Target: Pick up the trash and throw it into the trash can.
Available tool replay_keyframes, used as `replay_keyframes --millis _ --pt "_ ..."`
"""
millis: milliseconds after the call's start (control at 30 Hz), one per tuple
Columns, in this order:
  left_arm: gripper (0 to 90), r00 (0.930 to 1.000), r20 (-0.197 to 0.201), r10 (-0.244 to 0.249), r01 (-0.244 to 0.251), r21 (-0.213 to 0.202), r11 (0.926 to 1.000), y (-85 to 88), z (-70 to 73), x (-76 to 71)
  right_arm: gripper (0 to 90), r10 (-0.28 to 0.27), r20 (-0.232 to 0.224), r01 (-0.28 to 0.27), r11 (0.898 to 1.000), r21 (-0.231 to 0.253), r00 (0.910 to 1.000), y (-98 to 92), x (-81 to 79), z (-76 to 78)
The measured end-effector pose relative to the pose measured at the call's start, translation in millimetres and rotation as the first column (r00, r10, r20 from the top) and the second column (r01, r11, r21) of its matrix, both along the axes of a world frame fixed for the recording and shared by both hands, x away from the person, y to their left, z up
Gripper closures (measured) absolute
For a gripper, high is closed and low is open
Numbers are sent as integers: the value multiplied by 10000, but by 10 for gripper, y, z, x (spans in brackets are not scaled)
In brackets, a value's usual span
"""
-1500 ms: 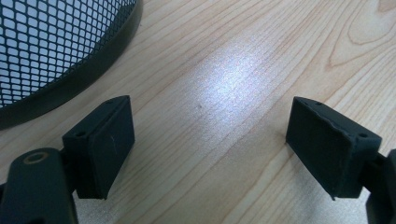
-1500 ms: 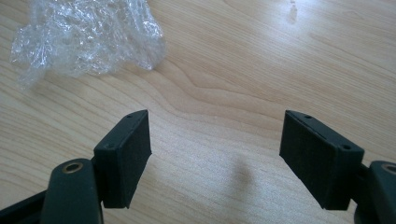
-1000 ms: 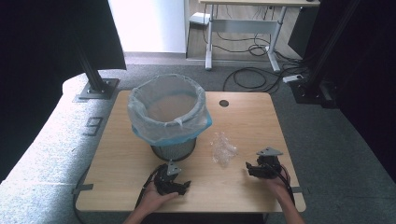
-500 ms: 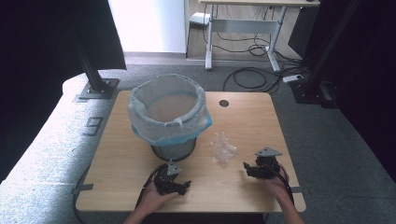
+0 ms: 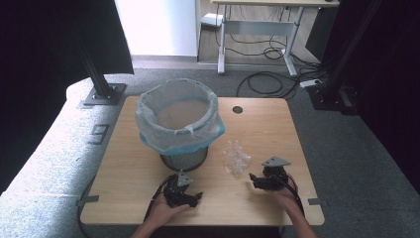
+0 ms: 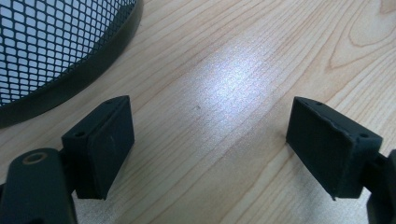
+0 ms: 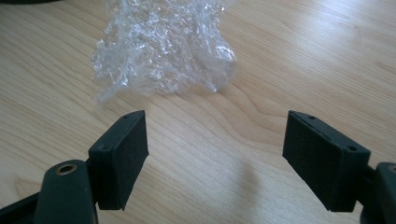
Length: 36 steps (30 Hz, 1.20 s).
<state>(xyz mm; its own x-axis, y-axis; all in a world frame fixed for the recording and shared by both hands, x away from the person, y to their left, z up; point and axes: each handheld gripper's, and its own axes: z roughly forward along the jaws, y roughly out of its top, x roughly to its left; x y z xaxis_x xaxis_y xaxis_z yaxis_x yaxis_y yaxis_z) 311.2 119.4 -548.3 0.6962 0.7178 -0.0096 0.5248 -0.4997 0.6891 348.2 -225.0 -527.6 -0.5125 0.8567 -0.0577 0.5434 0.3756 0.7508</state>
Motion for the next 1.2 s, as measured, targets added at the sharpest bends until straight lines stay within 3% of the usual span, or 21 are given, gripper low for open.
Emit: replay_keyframes --millis 300,533,700,833,900,933,1000,1033,1100,1200 --pt "150 10000 -10 -5 5 4 10000 -4 1 0 213 60 361 -90 9965 833 9993 165 77 77" --pt "150 10000 -10 -5 5 0 10000 -5 1 0 211 276 396 -309 9958 859 9988 330 161 51" --pt "150 10000 -13 -16 16 -1 10000 -6 1 -1 210 516 145 -526 9948 869 9986 498 263 -18" --pt "150 10000 -6 -27 27 -7 10000 -7 0 -1 218 662 -127 -654 9965 520 9977 625 347 -127" --pt "150 10000 -7 -37 37 -6 10000 -7 0 -2 332 496 -305 -490 9986 196 9983 692 398 -196" --pt "150 10000 -7 -37 37 -6 10000 -7 0 -2 332 496 -305 -490 9986 196 9983 692 398 -196" --pt "150 10000 -7 -52 52 -11 10000 -8 0 -2 514 294 -213 -291 9995 150 9993 699 419 -206" --pt "150 10000 -7 -52 52 -11 10000 -8 0 -2 514 294 -213 -291 9995 150 9993 699 419 -206" --pt "150 10000 -16 -65 65 6 10000 -9 2 -3 688 347 -206 -342 9991 236 9992 659 428 -182" --pt "150 10000 -15 -62 62 21 10000 -11 2 -4 743 424 -6 -424 9985 340 9991 631 419 -143"
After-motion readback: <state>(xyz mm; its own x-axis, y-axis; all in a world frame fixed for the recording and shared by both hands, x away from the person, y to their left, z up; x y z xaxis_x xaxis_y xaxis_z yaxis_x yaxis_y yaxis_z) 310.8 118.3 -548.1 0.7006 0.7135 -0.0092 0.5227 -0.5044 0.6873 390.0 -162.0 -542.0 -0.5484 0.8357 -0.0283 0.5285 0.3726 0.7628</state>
